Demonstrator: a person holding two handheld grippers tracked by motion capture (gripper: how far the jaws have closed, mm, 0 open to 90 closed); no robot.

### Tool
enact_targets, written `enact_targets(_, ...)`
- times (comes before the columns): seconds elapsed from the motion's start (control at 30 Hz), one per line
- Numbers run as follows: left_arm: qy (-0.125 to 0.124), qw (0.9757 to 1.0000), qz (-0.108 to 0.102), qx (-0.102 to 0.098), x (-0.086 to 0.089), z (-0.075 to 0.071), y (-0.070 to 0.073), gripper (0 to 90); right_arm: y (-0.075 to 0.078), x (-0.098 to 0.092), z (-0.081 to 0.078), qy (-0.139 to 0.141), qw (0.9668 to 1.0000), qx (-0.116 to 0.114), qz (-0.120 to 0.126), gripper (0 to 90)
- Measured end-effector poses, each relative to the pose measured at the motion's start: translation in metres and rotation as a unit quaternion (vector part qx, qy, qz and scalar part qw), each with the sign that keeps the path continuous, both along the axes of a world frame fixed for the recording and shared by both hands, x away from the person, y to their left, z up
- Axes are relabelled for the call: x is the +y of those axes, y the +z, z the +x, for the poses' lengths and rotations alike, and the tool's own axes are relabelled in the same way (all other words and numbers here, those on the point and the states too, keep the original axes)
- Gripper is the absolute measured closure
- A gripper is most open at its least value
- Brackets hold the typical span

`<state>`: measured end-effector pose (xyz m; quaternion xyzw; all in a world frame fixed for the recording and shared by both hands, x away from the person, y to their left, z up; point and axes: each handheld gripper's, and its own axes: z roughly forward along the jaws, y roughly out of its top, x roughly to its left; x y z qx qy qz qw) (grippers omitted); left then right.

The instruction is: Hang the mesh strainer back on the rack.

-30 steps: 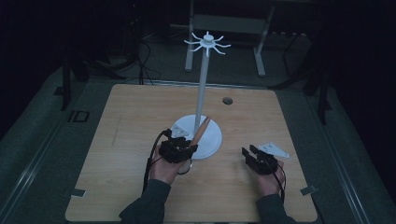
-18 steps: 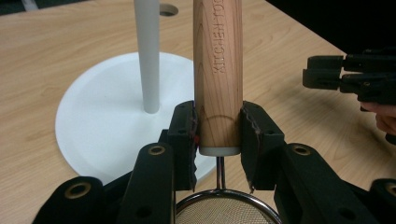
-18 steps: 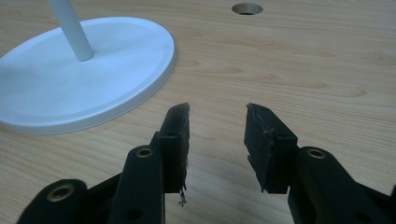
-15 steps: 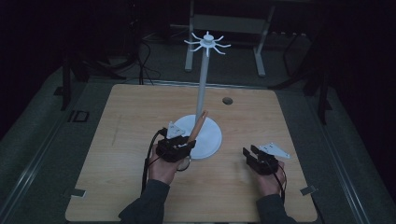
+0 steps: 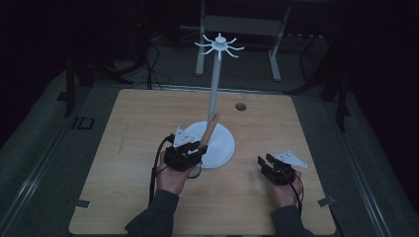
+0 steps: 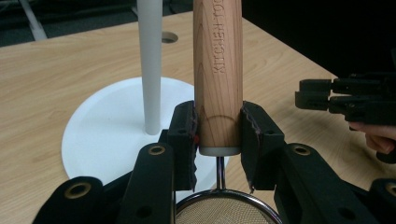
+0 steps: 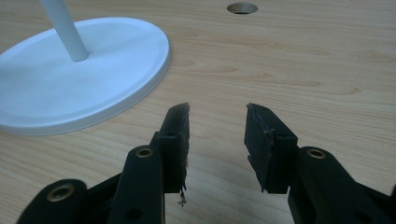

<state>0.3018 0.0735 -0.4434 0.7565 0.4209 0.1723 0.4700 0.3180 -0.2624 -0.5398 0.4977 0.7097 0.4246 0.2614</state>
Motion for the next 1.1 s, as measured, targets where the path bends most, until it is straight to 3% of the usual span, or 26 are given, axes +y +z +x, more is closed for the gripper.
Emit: enact_targets(1.1, 0.020, 0.9985, -0.033, -0.039, 0.007, -0.001, 0.020, 68.5, -0.001, -0.003, 0.000, -0.005, 1.0000, 0.003, 0.004, 59.4)
